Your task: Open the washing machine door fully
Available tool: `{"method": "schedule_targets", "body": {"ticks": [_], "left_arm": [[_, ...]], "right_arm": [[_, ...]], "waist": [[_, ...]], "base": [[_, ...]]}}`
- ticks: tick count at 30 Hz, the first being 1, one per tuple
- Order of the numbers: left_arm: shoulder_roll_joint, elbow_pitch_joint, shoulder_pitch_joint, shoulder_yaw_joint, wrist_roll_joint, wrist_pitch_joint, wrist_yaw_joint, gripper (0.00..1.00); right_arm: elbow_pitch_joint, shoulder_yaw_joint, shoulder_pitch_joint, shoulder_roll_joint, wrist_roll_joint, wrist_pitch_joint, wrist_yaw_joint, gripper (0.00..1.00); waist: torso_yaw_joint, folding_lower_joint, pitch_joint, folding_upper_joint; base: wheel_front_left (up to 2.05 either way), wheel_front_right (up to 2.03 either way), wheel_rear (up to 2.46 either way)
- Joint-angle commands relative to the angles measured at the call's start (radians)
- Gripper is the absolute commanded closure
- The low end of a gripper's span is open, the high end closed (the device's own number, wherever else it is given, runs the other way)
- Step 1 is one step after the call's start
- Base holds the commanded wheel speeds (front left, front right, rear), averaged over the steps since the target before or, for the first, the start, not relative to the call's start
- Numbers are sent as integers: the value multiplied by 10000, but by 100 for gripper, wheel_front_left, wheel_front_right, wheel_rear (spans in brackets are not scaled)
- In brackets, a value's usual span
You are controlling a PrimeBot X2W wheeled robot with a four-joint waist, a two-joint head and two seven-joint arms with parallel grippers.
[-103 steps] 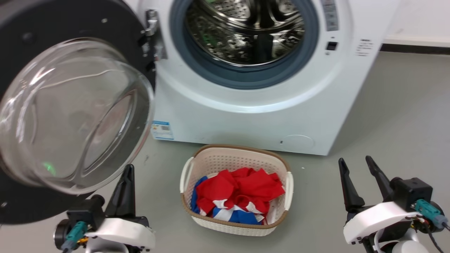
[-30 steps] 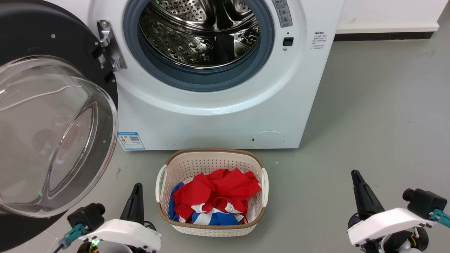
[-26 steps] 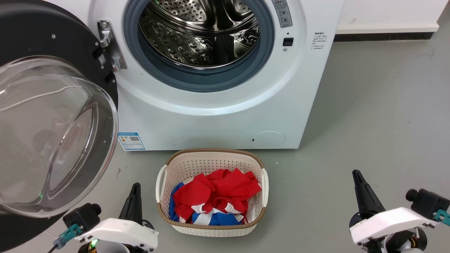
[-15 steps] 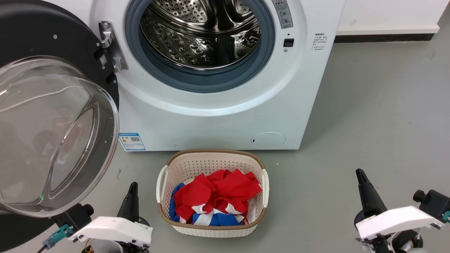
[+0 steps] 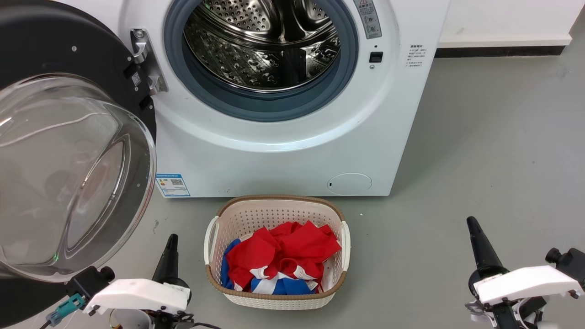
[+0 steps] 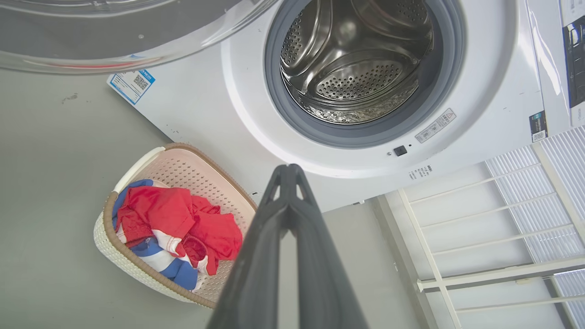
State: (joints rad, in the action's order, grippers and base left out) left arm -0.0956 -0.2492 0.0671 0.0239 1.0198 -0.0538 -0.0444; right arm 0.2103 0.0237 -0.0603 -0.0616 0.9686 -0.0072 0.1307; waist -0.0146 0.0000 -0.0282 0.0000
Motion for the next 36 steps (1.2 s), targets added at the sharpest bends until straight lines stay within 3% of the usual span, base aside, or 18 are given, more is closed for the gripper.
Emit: {"method": "schedule_targets", "body": {"ticks": [1, 36], "left_arm": [[-13, 111, 250, -100, 260, 78, -85, 100], [262, 83, 383, -860, 3506, 1021, -543, 100]], "right_arm": [[-62, 48, -230, -67, 322, 46, 1, 100], [162, 435, -404, -55, 3923, 630, 1, 100]], "waist": [[3, 0, 4, 0], [74, 0, 126, 0]], "base": [[0, 0, 0], [0, 0, 0]]}}
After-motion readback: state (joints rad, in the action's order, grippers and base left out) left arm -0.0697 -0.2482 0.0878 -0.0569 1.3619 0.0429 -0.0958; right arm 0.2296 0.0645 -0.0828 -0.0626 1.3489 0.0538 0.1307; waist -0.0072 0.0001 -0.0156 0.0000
